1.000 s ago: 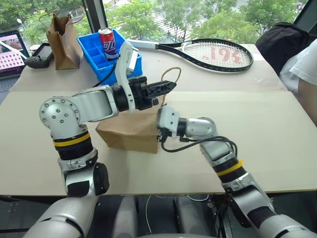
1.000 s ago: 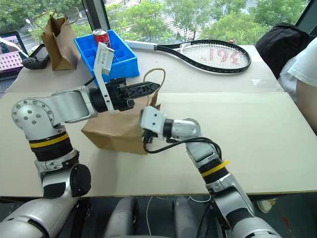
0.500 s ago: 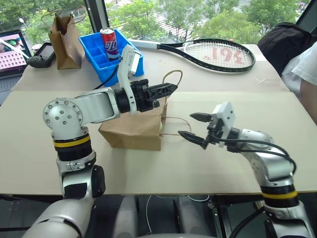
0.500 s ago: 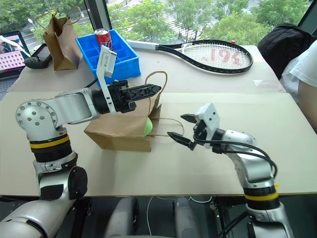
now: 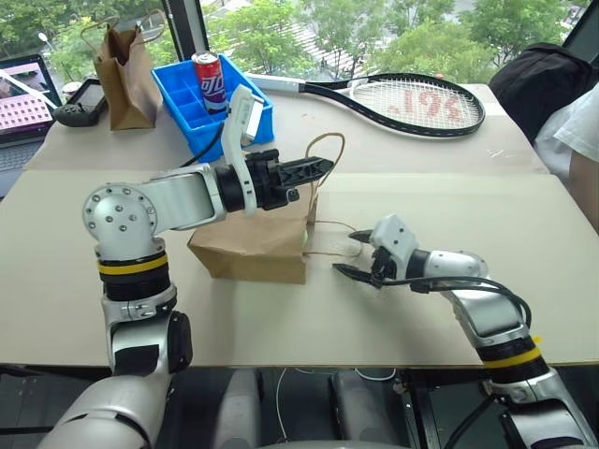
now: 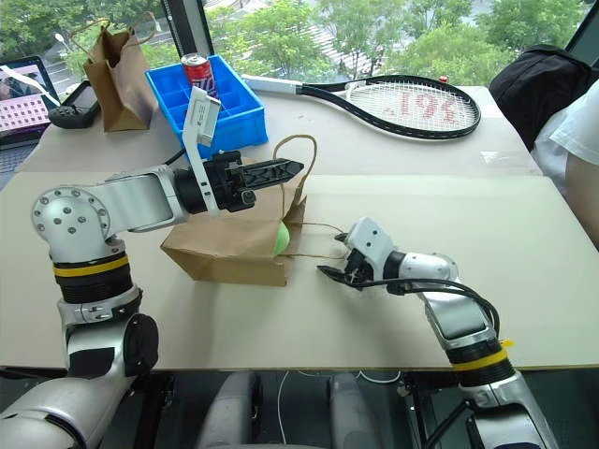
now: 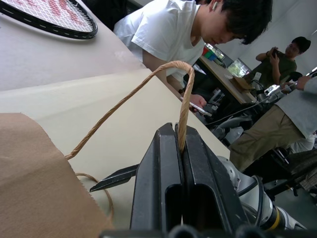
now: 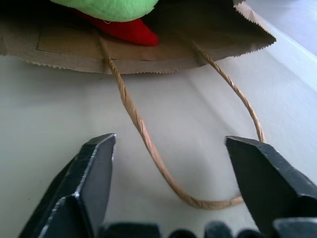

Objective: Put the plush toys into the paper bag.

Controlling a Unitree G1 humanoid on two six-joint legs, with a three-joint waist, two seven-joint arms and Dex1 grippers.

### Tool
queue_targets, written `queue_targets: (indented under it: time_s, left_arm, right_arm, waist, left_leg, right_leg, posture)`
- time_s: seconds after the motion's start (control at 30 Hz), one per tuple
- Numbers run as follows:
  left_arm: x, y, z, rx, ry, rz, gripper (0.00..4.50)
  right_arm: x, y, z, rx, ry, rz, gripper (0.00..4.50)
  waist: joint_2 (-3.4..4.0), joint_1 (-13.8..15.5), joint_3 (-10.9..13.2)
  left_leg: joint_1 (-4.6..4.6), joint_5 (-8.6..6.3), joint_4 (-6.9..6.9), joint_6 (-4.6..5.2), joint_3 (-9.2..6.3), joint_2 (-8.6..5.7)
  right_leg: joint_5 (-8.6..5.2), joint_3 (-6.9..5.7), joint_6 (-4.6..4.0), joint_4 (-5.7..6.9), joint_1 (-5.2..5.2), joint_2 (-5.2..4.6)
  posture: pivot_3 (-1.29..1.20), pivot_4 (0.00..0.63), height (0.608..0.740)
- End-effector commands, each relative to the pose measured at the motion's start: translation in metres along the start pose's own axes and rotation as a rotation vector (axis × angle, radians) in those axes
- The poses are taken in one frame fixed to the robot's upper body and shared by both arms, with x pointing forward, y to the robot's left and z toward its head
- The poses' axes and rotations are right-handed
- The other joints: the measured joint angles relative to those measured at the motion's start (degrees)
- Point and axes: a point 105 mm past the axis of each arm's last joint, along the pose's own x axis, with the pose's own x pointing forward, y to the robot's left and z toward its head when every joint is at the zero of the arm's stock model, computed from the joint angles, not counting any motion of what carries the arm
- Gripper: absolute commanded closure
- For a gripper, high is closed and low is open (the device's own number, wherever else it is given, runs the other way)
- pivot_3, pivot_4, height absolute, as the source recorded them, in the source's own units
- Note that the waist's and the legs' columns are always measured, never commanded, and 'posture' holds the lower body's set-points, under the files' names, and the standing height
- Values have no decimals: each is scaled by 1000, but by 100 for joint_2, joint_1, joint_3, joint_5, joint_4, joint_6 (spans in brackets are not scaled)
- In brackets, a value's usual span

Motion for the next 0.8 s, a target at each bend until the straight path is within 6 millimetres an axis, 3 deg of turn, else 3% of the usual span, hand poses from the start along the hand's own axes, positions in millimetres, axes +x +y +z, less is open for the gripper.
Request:
queue_targets:
  time_s: [0.03, 0.2, 0.27, 0.5, 0.67, 0.8]
  left_arm:
    - [-4, -10, 14, 47, -48, -24, 4500]
    - [-5, -14, 21, 79, -56, -22, 4500]
    - [-9, -10, 29, 115, -61, -9, 4500]
    - [-21, 13, 57, 232, -85, 62, 4500]
    - [-20, 14, 74, 299, -125, 48, 4500]
    - [-20, 13, 86, 341, -164, 44, 4500]
  right_arm:
    - [-4, -11, -5, -21, 24, -54, 2083]
    - [-11, -32, 10, 33, -30, -169, 3833]
    - [-16, -42, 27, 22, -82, -200, 4416]
    - [-34, -65, 81, -98, -178, -239, 4416]
    - [-55, -83, 133, -222, -262, -297, 4416]
    - [-67, -86, 166, -299, -315, -319, 4416]
  waist:
    - [0, 5, 0]
    - [0, 12, 0]
    - [1, 9, 1]
    - [5, -12, 3]
    - [5, 19, 10]
    - [6, 14, 11]
  left_leg:
    - [0, 0, 0, 0, 0, 0]
    - [0, 0, 1, 0, 0, 0]
    - [-4, 0, 1, 0, 0, 0]
    - [-3, 0, -5, 0, 1, 0]
    - [-11, 0, -6, 0, 1, 0]
    - [-13, 0, -24, 0, 0, 0]
  right_leg:
    - [0, 0, 0, 0, 0, 0]
    - [0, 1, 0, 1, 1, 0]
    - [0, 1, 0, 2, -2, 0]
    - [-1, 0, -3, 3, -9, 2]
    - [-2, -1, -3, -5, -11, 1]
    - [-1, -4, -3, -28, -9, 0]
  posture:
    - [0, 150, 656]
    - [0, 150, 656]
    - [0, 150, 656]
    - [0, 150, 656]
    - [0, 150, 656]
    - [0, 150, 656]
